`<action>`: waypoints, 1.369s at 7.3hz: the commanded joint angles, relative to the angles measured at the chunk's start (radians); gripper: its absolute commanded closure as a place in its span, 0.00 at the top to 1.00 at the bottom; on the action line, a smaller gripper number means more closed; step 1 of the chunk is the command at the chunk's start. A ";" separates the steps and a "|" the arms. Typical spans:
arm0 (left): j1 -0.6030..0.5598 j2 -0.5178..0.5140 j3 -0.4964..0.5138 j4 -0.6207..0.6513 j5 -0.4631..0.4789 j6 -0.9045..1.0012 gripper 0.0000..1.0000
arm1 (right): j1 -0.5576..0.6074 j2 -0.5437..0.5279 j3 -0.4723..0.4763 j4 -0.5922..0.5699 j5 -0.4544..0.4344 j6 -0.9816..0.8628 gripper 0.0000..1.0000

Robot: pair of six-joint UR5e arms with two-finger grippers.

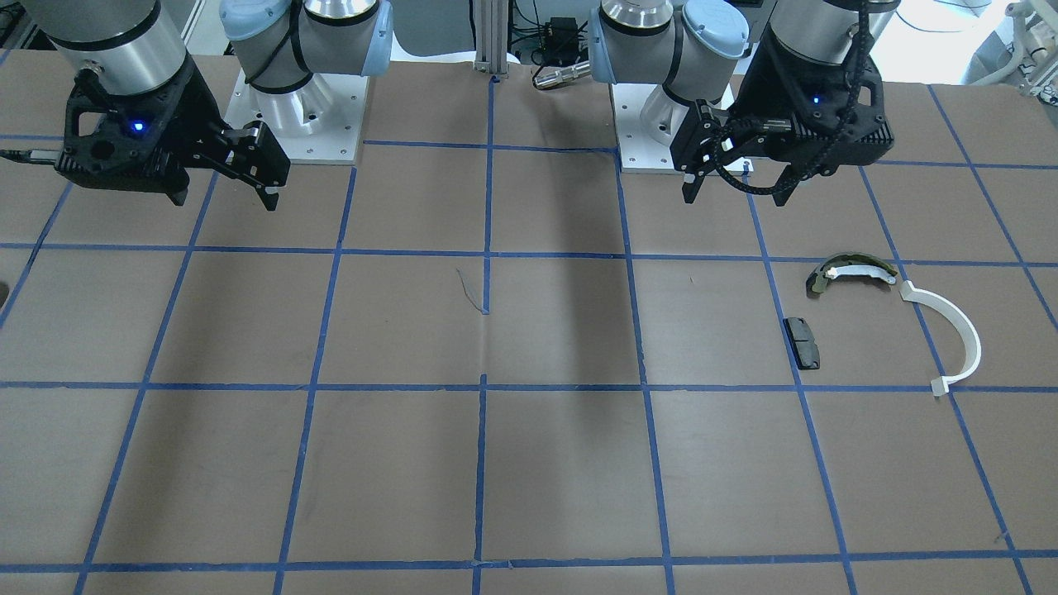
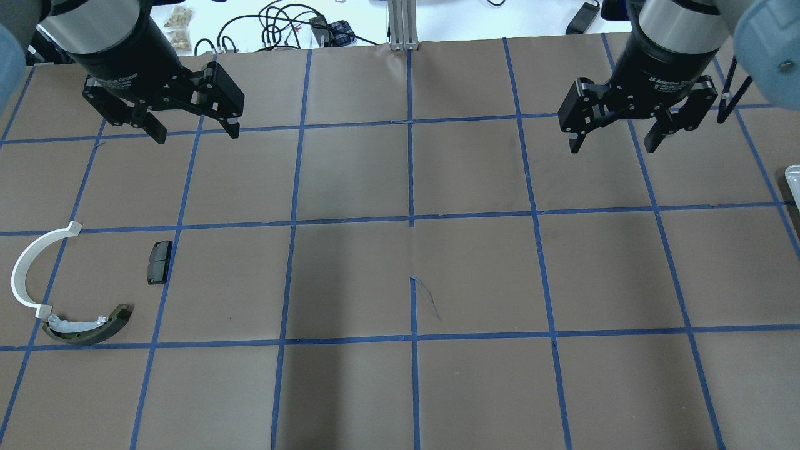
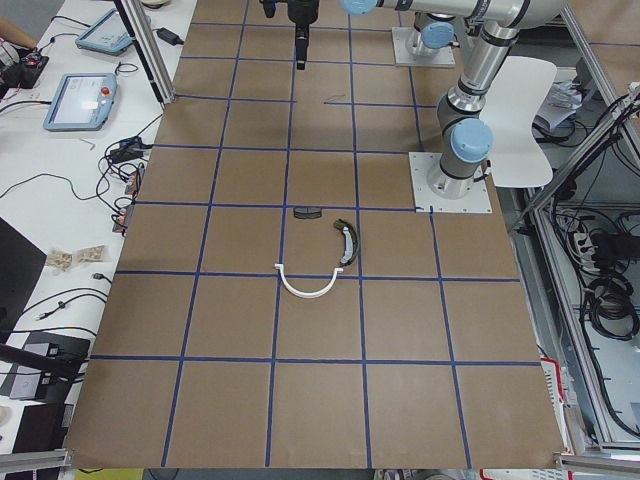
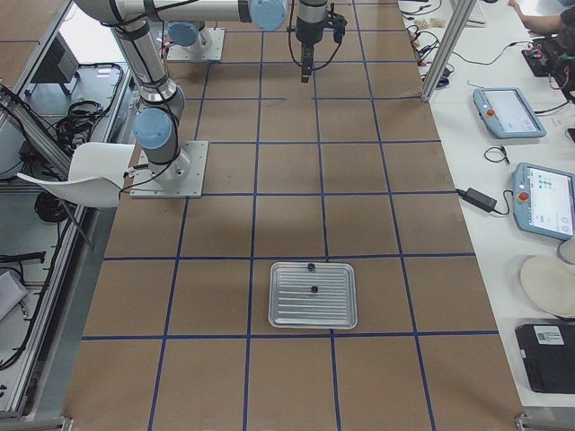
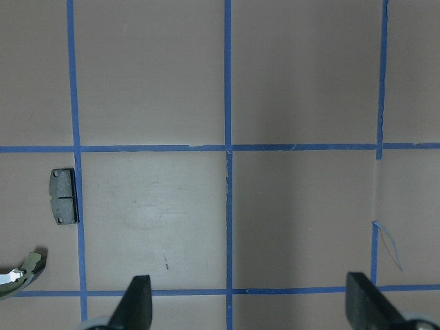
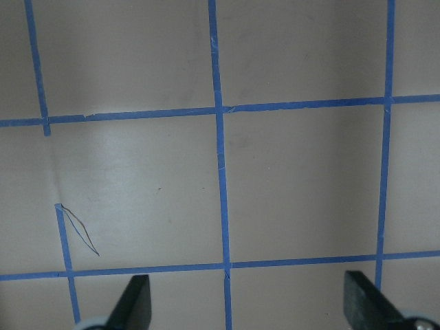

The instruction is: Place bearing gear from tray to pile

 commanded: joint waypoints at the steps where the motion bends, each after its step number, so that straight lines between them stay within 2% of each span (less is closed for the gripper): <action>1: 0.000 -0.006 -0.001 0.002 0.001 0.000 1.00 | -0.001 0.000 0.000 -0.002 -0.002 -0.002 1.00; 10: 0.002 0.003 0.004 0.000 -0.001 0.000 1.00 | -0.012 0.008 0.000 -0.014 -0.007 -0.004 1.00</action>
